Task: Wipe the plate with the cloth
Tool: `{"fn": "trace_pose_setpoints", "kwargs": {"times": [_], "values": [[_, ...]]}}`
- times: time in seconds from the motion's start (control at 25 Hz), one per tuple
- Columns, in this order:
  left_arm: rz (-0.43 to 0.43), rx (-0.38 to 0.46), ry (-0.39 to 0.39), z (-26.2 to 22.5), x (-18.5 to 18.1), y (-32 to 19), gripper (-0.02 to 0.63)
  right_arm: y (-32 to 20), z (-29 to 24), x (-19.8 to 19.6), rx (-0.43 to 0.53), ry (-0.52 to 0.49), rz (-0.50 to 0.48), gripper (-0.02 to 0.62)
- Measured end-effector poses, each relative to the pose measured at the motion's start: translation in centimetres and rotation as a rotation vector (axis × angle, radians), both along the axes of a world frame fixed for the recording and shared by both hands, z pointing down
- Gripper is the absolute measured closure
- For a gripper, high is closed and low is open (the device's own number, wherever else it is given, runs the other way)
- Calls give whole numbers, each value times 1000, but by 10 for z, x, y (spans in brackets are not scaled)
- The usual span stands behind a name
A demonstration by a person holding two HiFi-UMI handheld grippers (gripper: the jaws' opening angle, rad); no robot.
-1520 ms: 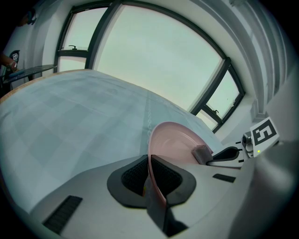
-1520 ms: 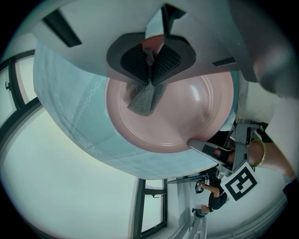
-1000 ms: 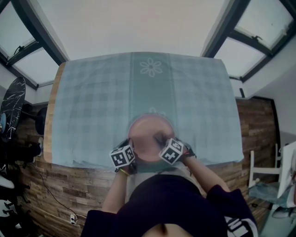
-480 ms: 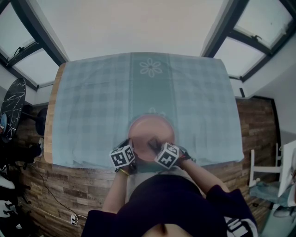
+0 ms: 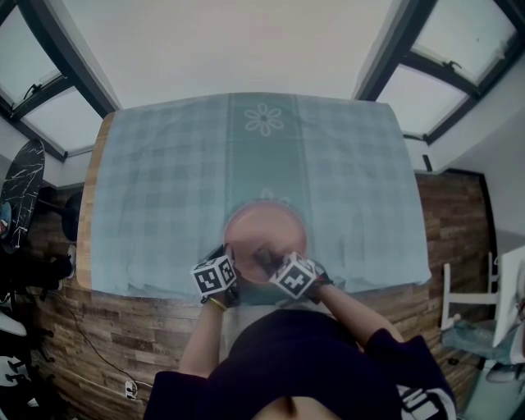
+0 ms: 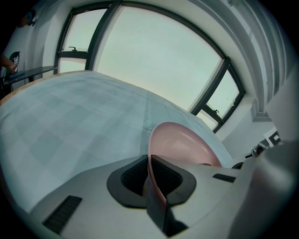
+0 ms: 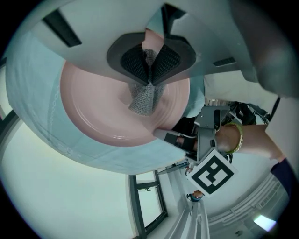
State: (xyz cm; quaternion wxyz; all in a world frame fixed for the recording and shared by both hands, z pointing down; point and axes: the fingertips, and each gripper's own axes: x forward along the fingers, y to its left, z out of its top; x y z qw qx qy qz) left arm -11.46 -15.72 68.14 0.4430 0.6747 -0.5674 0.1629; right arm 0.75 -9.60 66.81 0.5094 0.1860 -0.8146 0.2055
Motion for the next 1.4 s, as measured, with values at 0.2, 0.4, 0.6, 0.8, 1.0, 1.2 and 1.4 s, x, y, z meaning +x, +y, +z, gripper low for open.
{"fn": "trace_pose_setpoints", "kwargs": {"times": [0.2, 0.4, 0.6, 0.8, 1.0, 1.2, 1.4], "values": [[4, 10, -19, -6, 1, 3, 572, -4, -11, 2, -24, -65, 93, 561], [-15, 23, -35, -14, -2, 12, 566, -3, -20, 3, -17, -90, 122, 561], [-23, 49, -52, -31, 3, 23, 511, -3, -30, 5, -6, -120, 178, 561], [-30, 75, -55, -48, 13, 40, 509, -3, -44, 10, 24, -175, 247, 561], [-41, 104, -42, -62, 23, 57, 509, 6, -53, 18, 48, -198, 264, 561], [-33, 114, -23, -71, 36, 74, 511, 22, -57, 24, 46, -219, 297, 561], [5, 118, -12, -76, 53, 88, 513, 35, -61, 29, 51, -237, 324, 561]]}}
